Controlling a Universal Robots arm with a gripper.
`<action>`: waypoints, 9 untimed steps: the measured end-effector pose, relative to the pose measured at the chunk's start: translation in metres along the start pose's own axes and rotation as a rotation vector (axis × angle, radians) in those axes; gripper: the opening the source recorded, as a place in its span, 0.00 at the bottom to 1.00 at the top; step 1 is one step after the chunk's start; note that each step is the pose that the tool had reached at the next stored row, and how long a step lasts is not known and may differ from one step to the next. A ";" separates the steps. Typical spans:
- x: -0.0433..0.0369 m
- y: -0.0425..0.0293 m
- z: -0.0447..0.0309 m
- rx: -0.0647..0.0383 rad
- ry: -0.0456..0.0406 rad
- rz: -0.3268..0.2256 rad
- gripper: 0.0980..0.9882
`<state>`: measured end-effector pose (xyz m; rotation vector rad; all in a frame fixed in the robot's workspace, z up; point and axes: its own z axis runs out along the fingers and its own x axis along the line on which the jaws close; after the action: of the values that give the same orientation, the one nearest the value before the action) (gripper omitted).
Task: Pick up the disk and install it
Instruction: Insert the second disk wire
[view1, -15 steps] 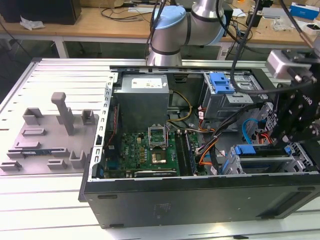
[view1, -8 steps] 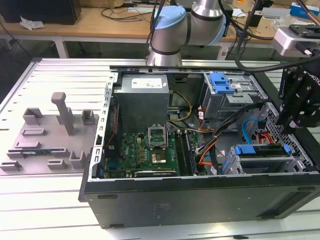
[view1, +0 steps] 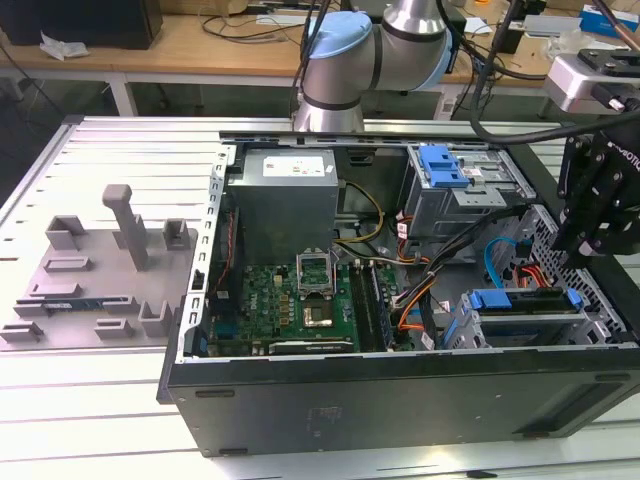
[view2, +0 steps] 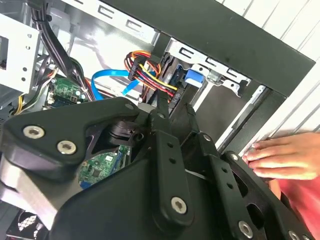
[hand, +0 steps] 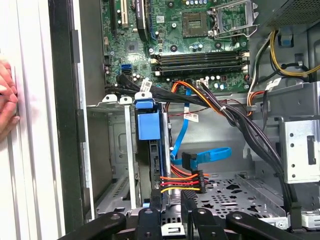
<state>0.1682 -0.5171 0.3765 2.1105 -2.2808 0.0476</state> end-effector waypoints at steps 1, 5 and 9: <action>0.0000 0.0000 0.0000 0.000 0.0001 0.000 0.23; -0.0186 0.0014 -0.0007 0.004 0.0536 0.000 0.23; -0.0341 0.0029 -0.0014 0.008 0.1135 0.001 0.23</action>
<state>0.1679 -0.4828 0.3763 2.0544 -2.2209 0.1728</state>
